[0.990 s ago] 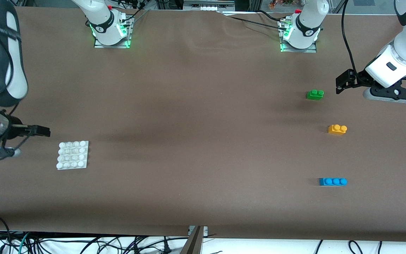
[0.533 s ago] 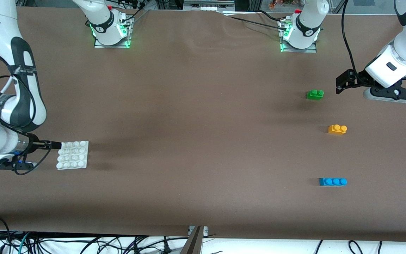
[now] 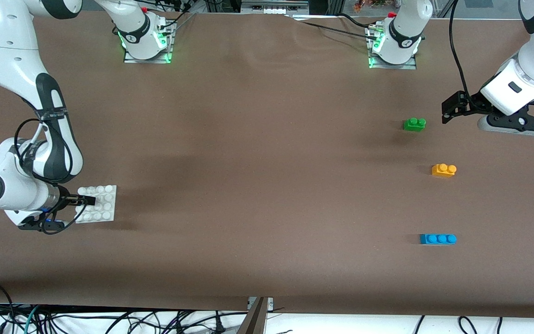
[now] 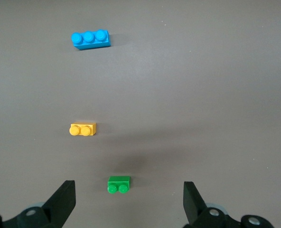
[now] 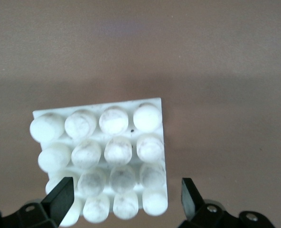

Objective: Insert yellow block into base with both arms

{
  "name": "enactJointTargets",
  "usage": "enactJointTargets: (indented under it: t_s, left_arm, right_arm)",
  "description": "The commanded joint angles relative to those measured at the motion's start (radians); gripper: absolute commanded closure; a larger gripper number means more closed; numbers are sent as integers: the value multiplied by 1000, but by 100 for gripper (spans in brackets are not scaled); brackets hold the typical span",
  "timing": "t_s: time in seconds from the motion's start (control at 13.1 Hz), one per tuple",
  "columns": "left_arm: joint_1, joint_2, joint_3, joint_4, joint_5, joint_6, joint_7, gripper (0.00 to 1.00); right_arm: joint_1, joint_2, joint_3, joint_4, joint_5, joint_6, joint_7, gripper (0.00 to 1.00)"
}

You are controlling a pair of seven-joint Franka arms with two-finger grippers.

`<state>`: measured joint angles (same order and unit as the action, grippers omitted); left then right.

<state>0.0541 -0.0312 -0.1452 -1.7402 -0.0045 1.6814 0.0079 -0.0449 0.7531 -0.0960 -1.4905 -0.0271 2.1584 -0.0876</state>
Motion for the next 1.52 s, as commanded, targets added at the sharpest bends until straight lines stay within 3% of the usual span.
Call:
enactJointTargets:
  t_s: [0.0,0.84,1.45]
  left_arm:
    - [1,13,-5,31,21,-26,0,0]
    - [1,13,-5,31,20,-26,1,0]
    - [3,13,-2,31,21,-25,1,0]
  right_arm:
    - [2,2,2,-8,10,23,11,0]
    - [5,41,10,-10,13,87,11,0]
    - [22,71,12,-82,15,141,11,0]
